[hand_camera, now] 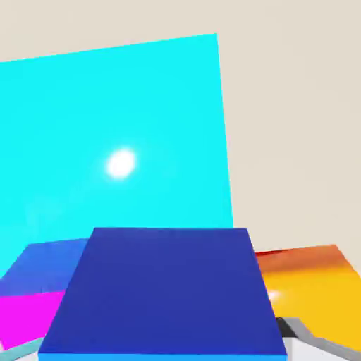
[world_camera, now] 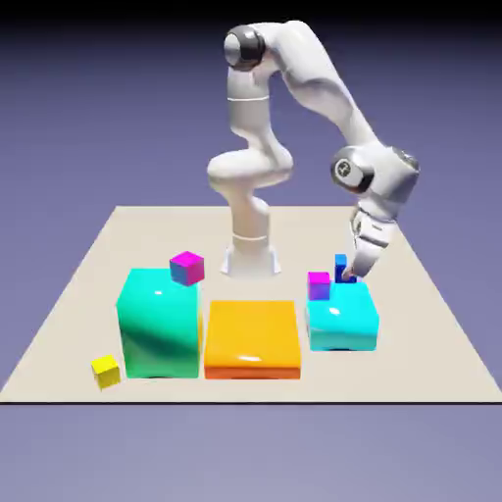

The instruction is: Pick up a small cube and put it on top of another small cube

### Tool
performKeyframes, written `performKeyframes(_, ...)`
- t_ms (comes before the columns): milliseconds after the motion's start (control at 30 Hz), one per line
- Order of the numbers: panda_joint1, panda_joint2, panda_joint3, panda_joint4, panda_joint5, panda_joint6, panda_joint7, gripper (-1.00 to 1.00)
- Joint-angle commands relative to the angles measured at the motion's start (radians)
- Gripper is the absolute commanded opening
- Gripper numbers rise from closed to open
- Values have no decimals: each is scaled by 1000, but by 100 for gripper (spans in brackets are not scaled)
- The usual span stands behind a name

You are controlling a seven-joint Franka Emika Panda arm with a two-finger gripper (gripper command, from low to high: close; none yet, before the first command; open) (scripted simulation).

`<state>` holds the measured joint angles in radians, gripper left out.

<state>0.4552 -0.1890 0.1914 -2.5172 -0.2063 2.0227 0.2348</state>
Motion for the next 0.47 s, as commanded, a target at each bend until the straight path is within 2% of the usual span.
performKeyframes(0, -13, -36, 16, -21, 21, -26, 30, -100)
performKeyframes(67, -38, -109, 49, -64, 68, -80, 88, -100)
performKeyframes(233, -60, -22, 44, -181, 22, 118, 131, -100)
performKeyframes(267, -60, -22, 44, -181, 22, 118, 131, 100)
performKeyframes(433, -43, -101, 50, -83, 64, -55, 97, 100)
